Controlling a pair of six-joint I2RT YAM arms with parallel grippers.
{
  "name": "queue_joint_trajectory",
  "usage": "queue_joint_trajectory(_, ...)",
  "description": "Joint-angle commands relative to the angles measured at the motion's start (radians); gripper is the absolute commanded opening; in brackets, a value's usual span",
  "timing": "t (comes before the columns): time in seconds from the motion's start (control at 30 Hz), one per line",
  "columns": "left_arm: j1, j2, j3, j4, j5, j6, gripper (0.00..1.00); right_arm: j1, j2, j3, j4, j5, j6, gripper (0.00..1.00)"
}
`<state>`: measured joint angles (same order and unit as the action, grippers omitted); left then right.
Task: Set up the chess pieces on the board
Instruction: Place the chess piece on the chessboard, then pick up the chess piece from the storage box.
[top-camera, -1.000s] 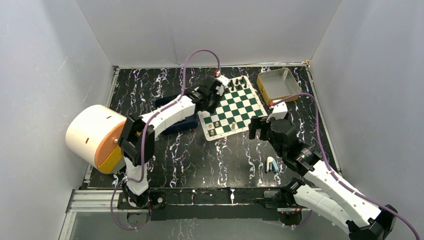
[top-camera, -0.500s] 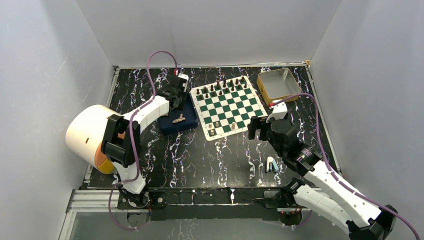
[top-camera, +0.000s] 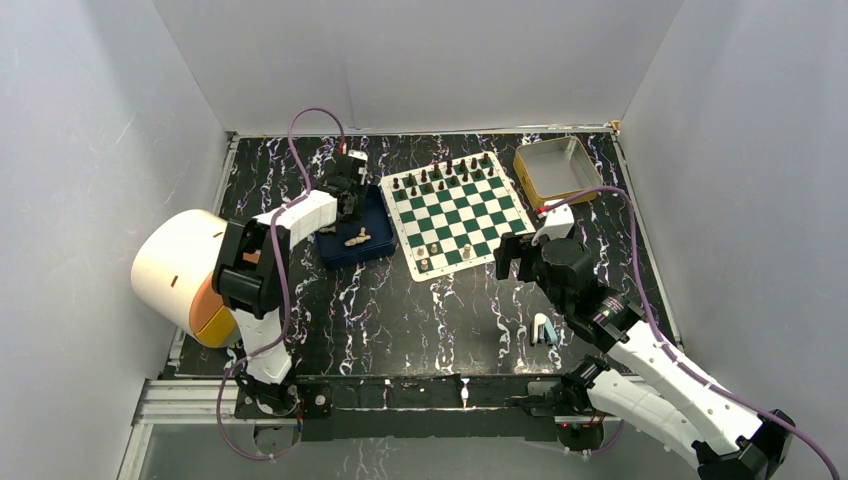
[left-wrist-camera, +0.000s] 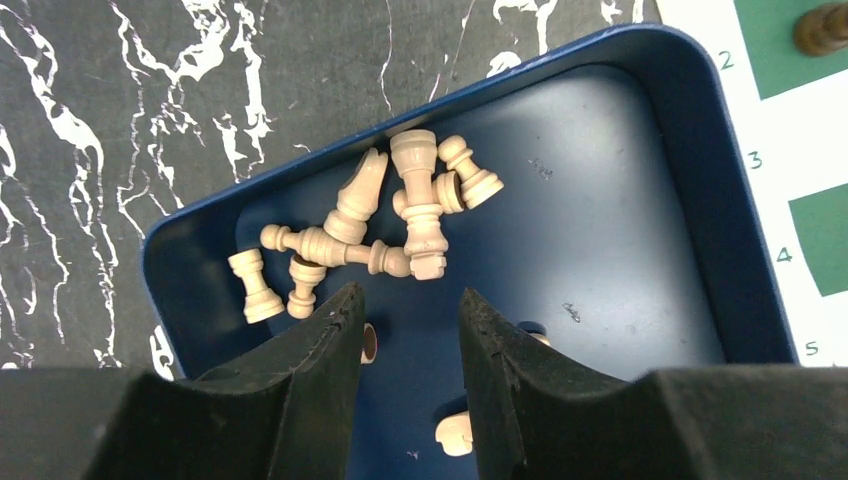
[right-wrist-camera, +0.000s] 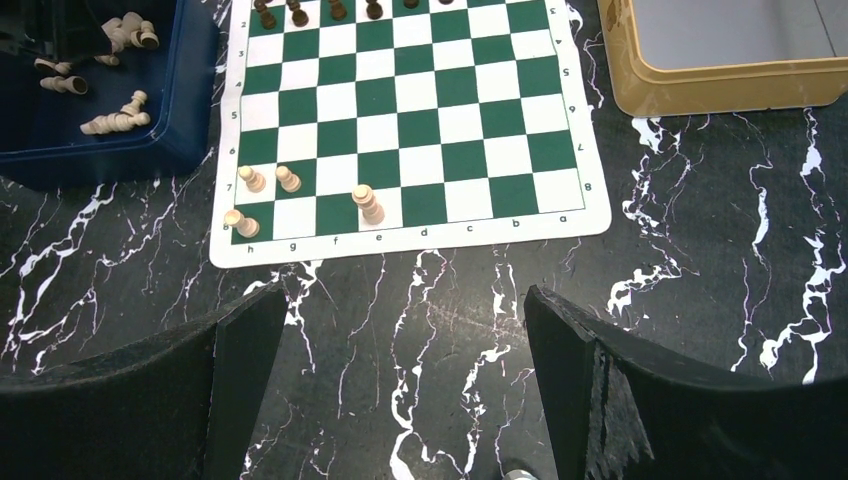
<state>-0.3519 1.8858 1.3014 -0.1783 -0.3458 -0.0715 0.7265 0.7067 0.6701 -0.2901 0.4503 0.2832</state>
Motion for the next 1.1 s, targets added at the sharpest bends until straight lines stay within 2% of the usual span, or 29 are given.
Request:
queue_joint_trajectory(0.0,0.013,0.017,0.032,0.023,0.022,-0.001,0.37,-0.004,0.000,0.037,0.038,-0.005,0.000,0.99)
queue_joint_trajectory(0.37,0.018,0.064,0.037,0.039,0.066,0.024,0.29,-0.003,0.022,0.043,0.042,-0.018,0.009,0.99)
queue_joint_trajectory(0.63,0.019,0.058,0.036,0.054,0.034,0.047,0.25,-0.004,0.010,0.037,0.041,-0.028,0.007,0.99)
queue_joint_trajectory(1.07,0.019,0.090,0.053,0.066,0.019,0.109,0.24,-0.003,-0.010,0.036,0.031,-0.036,0.026,0.99)
